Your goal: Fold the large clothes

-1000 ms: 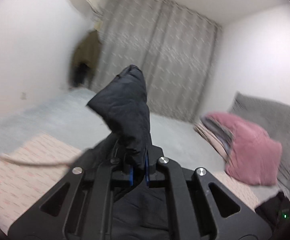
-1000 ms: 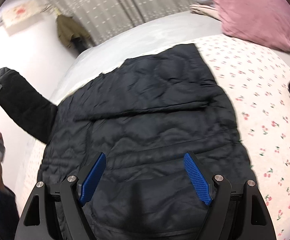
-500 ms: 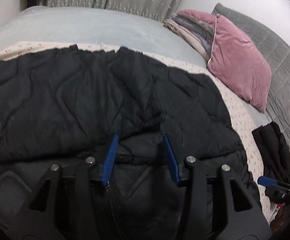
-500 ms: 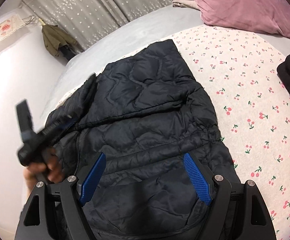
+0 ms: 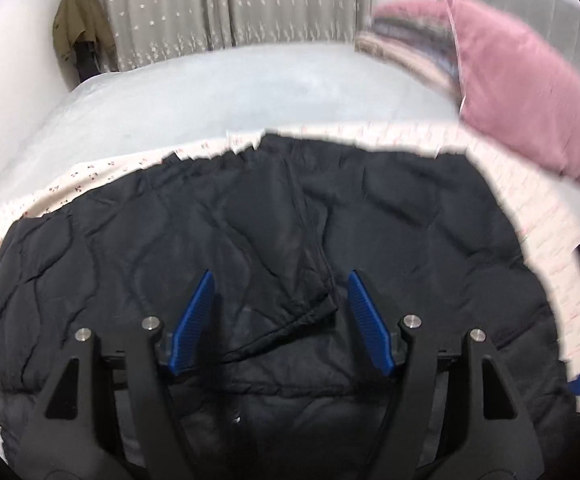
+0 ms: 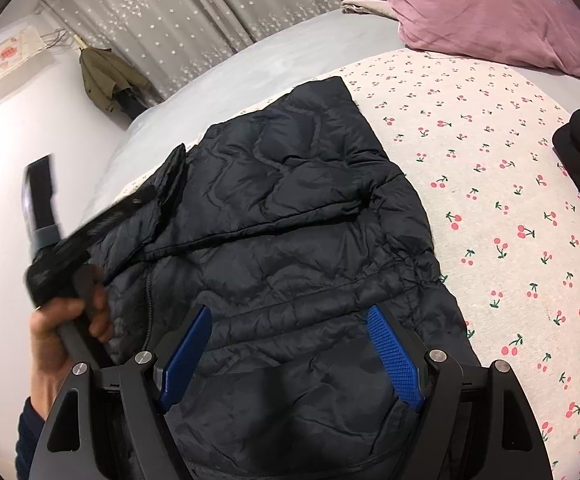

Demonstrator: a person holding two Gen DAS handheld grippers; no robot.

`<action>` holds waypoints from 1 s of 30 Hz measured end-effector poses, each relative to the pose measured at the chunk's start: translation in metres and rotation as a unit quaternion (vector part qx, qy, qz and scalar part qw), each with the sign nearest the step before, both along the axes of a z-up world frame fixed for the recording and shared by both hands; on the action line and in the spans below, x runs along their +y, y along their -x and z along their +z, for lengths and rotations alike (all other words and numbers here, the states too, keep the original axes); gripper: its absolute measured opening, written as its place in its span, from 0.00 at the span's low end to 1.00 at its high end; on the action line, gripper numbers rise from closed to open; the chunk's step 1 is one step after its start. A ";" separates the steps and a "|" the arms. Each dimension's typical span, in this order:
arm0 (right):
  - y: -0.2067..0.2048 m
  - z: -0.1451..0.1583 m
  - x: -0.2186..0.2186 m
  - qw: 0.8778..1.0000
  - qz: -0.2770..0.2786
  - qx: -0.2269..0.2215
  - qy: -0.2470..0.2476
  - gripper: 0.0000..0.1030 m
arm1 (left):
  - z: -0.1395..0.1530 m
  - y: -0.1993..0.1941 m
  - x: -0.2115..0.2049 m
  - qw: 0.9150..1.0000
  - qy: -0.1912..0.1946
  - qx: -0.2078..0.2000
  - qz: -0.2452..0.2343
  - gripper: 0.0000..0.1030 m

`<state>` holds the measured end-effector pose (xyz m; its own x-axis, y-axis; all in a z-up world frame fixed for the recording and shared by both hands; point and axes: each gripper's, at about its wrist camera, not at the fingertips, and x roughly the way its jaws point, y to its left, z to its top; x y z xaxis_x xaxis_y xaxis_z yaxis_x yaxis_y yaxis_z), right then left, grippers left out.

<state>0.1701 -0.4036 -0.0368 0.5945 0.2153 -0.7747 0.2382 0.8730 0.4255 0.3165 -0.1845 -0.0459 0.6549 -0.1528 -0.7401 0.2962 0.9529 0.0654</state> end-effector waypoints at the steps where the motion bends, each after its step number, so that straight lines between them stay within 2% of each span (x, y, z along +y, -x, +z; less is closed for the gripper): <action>1: 0.000 0.000 -0.001 1.000 -0.001 0.001 0.000 0.79 | -0.008 -0.003 -0.005 1.000 -0.015 0.002 0.003 0.67; 2: 0.000 -0.001 -0.002 1.000 -0.003 0.002 0.001 0.79 | -0.013 -0.003 -0.007 1.000 -0.019 0.003 0.005 0.65; 3: -0.001 -0.001 -0.003 1.000 -0.004 0.004 0.002 0.79 | -0.018 -0.002 -0.008 1.000 -0.018 0.004 0.003 0.51; 4: -0.001 -0.002 -0.004 1.000 -0.005 0.007 0.002 0.79 | -0.022 -0.002 -0.008 1.000 -0.019 0.008 0.003 0.30; 6: -0.001 -0.003 -0.004 1.000 -0.007 0.011 0.002 0.79 | -0.024 -0.001 -0.009 1.000 -0.024 0.015 0.009 0.13; 7: -0.001 -0.004 -0.004 1.000 -0.006 0.012 0.001 0.79 | -0.023 0.001 -0.008 1.000 -0.020 0.018 0.009 0.11; 11: -0.003 -0.006 -0.001 1.000 -0.002 0.015 0.005 0.79 | -0.020 0.012 -0.005 1.000 0.007 0.025 -0.004 0.11; 15: -0.005 -0.010 0.001 1.000 -0.004 0.019 0.013 0.79 | -0.026 0.017 -0.002 0.999 0.015 0.039 -0.008 0.11; 17: -0.006 -0.012 0.000 1.000 -0.006 0.024 0.016 0.79 | -0.027 0.015 0.004 0.998 0.037 0.048 -0.003 0.12; 20: -0.009 -0.016 -0.001 0.999 -0.006 0.030 0.016 0.79 | -0.026 0.012 0.010 0.996 0.055 0.063 -0.001 0.17; 25: -0.008 -0.016 -0.004 0.999 -0.014 0.030 0.024 0.79 | -0.010 0.028 0.014 0.997 0.051 0.050 0.009 0.41; 30: -0.007 -0.012 -0.001 0.999 -0.011 0.025 0.042 0.79 | 0.016 0.068 0.043 0.997 0.045 0.045 0.039 0.49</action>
<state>0.1772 -0.4046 -0.0493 0.5589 0.1366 -0.8179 0.2761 0.8994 0.3389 0.2489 -0.1419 -0.0299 0.5992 -0.1717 -0.7820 0.2211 0.9742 -0.0444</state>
